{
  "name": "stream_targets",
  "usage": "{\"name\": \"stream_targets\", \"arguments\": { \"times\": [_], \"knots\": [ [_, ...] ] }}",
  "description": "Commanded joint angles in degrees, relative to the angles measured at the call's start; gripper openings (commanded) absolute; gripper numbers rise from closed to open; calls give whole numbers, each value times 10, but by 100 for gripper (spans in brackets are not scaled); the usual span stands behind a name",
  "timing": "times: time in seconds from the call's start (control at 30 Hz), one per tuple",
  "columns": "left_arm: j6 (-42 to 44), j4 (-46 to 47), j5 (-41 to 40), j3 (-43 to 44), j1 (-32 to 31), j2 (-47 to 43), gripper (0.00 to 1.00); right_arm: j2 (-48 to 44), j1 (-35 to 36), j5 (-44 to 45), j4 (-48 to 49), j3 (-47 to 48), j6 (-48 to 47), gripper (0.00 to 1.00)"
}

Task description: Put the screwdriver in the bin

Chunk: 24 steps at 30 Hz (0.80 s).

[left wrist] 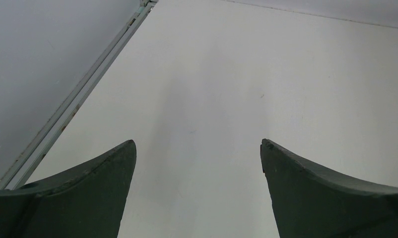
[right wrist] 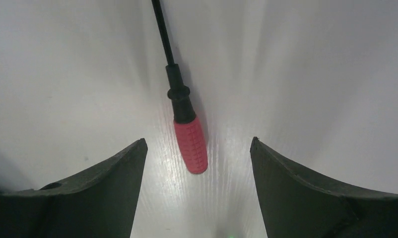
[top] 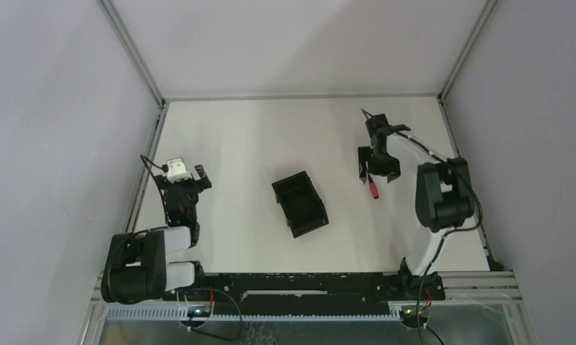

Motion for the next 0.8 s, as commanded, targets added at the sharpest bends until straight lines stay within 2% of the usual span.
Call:
{"name": "stream_targets", "arguments": {
  "times": [0.0,0.27,0.33,0.47,0.57,0.77],
  "knots": [
    [10,18,-4,20,-2,-5,100,59,2,-4,-17,21,-43,82],
    [9,18,-4,21,-2,-5,100,138,1,8,32,27,-61,67],
    [10,18,-4,21,-2,-5,100,142,1,11,30,33,-62,54],
    [9,18,-4,21,-2,-5,100,143,3,11,-7,61,-68,0],
    [10,18,-4,21,-2,-6,100,112,9,23,-40,91,-75,0],
    [9,18,-4,21,-3,-5,100,25,9,20,-206,203,-30,0]
  ]
}}
